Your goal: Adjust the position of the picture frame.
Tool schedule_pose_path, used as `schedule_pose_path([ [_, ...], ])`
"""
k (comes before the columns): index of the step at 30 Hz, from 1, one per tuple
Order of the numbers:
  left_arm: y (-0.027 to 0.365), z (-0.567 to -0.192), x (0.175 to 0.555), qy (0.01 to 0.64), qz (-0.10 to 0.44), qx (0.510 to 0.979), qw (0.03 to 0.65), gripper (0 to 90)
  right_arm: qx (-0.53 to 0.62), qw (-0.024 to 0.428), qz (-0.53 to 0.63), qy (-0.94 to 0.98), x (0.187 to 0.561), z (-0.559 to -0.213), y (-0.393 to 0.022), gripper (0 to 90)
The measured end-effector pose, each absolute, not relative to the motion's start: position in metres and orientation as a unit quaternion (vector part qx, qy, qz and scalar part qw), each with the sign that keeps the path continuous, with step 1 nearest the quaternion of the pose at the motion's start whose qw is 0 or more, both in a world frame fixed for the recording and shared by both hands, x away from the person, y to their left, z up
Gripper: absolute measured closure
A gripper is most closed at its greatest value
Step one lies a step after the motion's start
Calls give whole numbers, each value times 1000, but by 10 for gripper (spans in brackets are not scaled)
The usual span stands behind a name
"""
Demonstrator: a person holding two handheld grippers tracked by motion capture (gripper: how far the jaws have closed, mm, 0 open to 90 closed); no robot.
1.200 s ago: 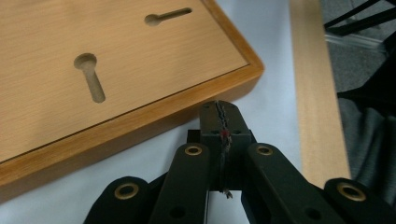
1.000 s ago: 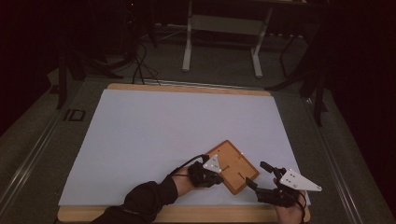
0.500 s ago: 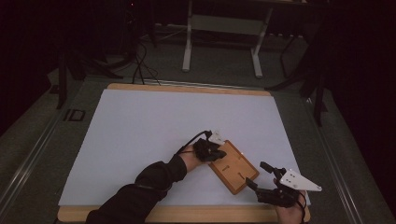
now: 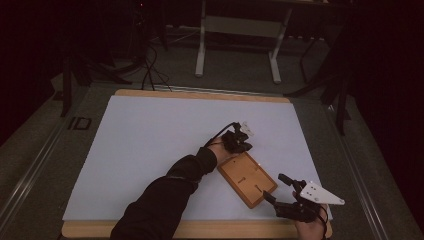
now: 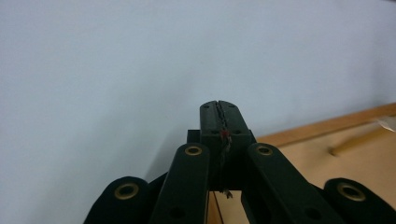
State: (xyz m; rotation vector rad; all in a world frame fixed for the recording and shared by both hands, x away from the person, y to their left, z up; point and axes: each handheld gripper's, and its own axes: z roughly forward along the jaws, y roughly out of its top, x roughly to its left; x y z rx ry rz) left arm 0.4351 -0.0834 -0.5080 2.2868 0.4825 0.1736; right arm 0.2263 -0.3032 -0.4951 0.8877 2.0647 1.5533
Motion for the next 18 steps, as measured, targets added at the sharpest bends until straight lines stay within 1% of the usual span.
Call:
schedule_pose_path([
  [4,-93,-514,442,185,64,907,374,900,318,203,558,740,226,-495,-304,173],
  [9,-94,-520,444,183,61,911,363,900,319,201,559,738,226,-495,-305,174],
  [18,-83,-518,441,181,61,914,359,900,318,202,557,740,226,-495,-304,173],
])
